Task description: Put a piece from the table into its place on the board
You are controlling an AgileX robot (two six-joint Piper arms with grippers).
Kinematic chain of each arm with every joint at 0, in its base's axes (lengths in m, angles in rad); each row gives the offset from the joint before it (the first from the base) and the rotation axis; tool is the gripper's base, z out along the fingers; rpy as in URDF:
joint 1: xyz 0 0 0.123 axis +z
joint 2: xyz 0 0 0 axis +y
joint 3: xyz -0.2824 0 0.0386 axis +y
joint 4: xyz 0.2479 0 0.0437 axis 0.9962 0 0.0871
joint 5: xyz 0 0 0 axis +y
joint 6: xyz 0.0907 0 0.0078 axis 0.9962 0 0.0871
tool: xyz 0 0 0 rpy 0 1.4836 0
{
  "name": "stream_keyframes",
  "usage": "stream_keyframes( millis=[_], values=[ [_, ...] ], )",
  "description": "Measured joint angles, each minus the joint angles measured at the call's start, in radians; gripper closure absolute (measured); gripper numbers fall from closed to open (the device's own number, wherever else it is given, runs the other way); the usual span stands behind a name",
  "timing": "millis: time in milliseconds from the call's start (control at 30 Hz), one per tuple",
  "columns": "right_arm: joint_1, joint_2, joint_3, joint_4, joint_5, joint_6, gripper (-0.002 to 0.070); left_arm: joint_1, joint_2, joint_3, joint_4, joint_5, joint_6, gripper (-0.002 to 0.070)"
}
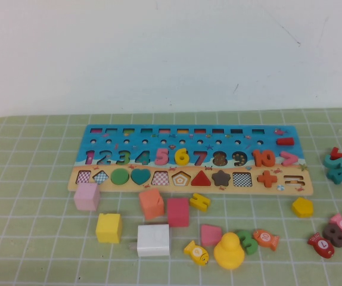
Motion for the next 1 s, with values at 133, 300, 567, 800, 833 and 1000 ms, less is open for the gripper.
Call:
stream_keyframes(
  millis=[133,300,567,800,833,1000],
  values=[
    [0.0,0.004,0.02,0.106,0.0,0.0,0.0677,0.0,0.0,0.0,0.0,0.0,0.0,0.0677],
    [0.0,0.005,0.022,0.169,0.0,0.001,0.0677,0.0,0.0,0.0,0.0,0.0,0.0,0.0677],
    [-0.069,-0.218,0.022,-0.047,0.0,-0.08,0.0677,0.0,0.0,0.0,0.0,0.0,0.0,0.0677],
    [-0.288,-0.472,0.022,-0.076,0.0,-0.082,0.0677,0.0,0.0,0.0,0.0,0.0,0.0,0.0677],
    [-0.325,-0.505,0.022,-0.076,0.0,-0.082,0.0677,0.0,0.0,0.0,0.0,0.0,0.0,0.0677],
    [-0.478,-0.67,0.03,-0.091,-0.034,-0.124,0.0677,0.0,0.0,0.0,0.0,0.0,0.0,0.0677]
  ],
)
